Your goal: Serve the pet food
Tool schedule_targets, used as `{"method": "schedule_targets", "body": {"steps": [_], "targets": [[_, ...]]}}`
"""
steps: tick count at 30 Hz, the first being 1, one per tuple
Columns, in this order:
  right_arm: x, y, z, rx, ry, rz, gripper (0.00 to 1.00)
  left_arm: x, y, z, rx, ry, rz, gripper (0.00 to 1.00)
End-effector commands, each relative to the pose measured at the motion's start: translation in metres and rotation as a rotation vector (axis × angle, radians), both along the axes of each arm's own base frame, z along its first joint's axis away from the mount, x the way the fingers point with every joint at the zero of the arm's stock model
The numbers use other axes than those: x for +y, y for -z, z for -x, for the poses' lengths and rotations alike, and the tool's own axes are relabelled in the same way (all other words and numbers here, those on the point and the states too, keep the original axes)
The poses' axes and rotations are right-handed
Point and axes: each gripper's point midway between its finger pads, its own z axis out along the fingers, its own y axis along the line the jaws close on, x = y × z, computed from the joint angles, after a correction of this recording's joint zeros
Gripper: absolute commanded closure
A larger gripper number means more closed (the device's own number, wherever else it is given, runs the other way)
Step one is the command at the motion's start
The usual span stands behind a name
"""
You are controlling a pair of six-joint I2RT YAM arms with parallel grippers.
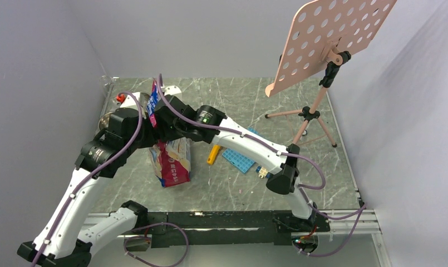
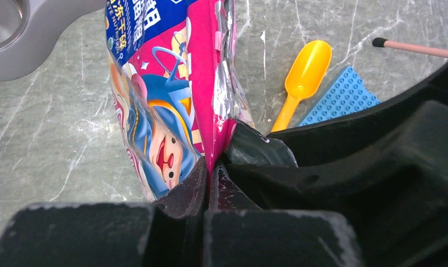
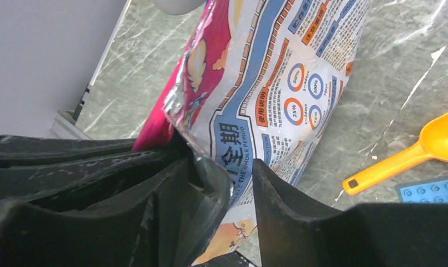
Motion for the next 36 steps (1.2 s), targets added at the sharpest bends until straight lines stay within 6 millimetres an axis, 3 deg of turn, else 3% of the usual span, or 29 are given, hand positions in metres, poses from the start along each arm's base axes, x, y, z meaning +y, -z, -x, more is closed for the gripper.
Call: {"method": "schedule_targets", "body": {"steps": [1, 4, 5, 6, 8, 12, 15, 17, 19, 23, 26, 29, 32, 36], "targets": [[0.014, -0.03, -0.001, -0.055, -0.058, -0.129, 0.49, -0.023, -0.058, 0.002, -0.179, 0.104, 0.151, 1.0], [0.016, -0.019, -0.017, -0.052, -0.049, -0.102, 0.56, -0.023, -0.062, 0.005, -0.191, 0.095, 0.188, 1.0], [0.015, -0.021, -0.023, -0.075, -0.034, -0.086, 0.64, -0.023, -0.06, 0.005, -0.182, 0.089, 0.188, 1.0], [0.009, -0.018, -0.03, -0.099, -0.001, -0.051, 0.79, -0.019, -0.053, 0.007, -0.151, 0.065, 0.177, 1.0], [-0.011, -0.021, -0.046, -0.152, 0.094, 0.01, 1.0, -0.003, -0.036, 0.011, -0.065, -0.031, 0.133, 1.0], [-0.072, -0.048, -0.066, -0.249, 0.248, 0.055, 1.0, 0.048, -0.017, 0.029, 0.033, -0.293, 0.017, 1.0], [-0.1, -0.067, -0.066, -0.277, 0.253, 0.024, 1.0, 0.054, -0.024, 0.035, -0.038, -0.291, 0.048, 1.0], [-0.096, -0.072, -0.057, -0.279, 0.178, -0.006, 1.0, 0.032, -0.03, 0.036, -0.079, -0.182, 0.136, 1.0], [-0.076, -0.066, -0.046, -0.248, 0.065, -0.052, 1.0, 0.007, -0.038, 0.035, -0.102, -0.065, 0.218, 0.99], [-0.033, -0.056, -0.021, -0.171, -0.122, -0.118, 1.0, -0.018, -0.048, 0.018, -0.103, 0.013, 0.259, 0.66], [-0.02, -0.059, -0.009, -0.197, -0.188, -0.122, 1.0, -0.003, -0.046, 0.002, -0.076, -0.078, 0.168, 0.39], [-0.023, -0.067, -0.003, -0.205, -0.205, -0.127, 1.0, 0.013, -0.04, -0.012, -0.032, -0.157, 0.05, 0.2], [-0.03, -0.065, 0.0, -0.186, -0.206, -0.09, 1.0, 0.028, -0.036, -0.019, 0.005, -0.237, -0.035, 0.16], [-0.036, -0.06, 0.004, -0.174, -0.206, -0.083, 1.0, 0.029, -0.029, -0.03, 0.003, -0.221, -0.075, 0.12]]}}
